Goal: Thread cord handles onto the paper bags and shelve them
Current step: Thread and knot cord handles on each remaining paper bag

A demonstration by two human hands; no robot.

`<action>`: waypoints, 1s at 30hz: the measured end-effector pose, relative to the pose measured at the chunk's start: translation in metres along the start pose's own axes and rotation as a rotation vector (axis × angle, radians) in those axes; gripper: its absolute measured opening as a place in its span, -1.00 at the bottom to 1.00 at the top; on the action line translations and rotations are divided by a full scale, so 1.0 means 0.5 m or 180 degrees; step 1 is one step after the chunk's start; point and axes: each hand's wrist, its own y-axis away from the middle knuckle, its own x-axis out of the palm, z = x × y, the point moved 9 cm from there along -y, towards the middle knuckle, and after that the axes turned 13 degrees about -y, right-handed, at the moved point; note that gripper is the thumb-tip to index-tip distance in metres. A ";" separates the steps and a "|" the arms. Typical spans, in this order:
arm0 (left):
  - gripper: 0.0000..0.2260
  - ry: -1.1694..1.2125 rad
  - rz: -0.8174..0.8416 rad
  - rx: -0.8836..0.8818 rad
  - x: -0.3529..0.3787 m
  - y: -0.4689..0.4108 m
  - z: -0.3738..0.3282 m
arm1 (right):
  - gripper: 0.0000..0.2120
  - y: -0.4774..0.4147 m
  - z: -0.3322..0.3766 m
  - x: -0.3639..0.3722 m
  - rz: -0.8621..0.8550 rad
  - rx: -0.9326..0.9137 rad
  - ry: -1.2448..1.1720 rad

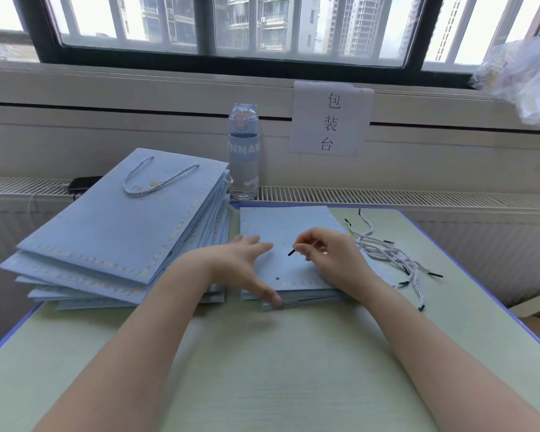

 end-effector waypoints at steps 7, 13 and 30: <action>-0.10 0.0326 -0.0092 -0.0102 0.008 -0.017 0.026 | -0.89 0.001 0.005 0.020 0.0253 -0.0199 0.0115; -0.17 0.0308 -0.0118 -0.0073 0.014 -0.027 0.028 | -0.94 0.004 0.001 0.037 0.0348 -0.0274 0.0230; -0.67 0.0334 -0.1448 0.0398 -0.061 -0.001 -0.001 | -0.81 0.007 0.024 0.046 0.0571 -0.0458 0.0677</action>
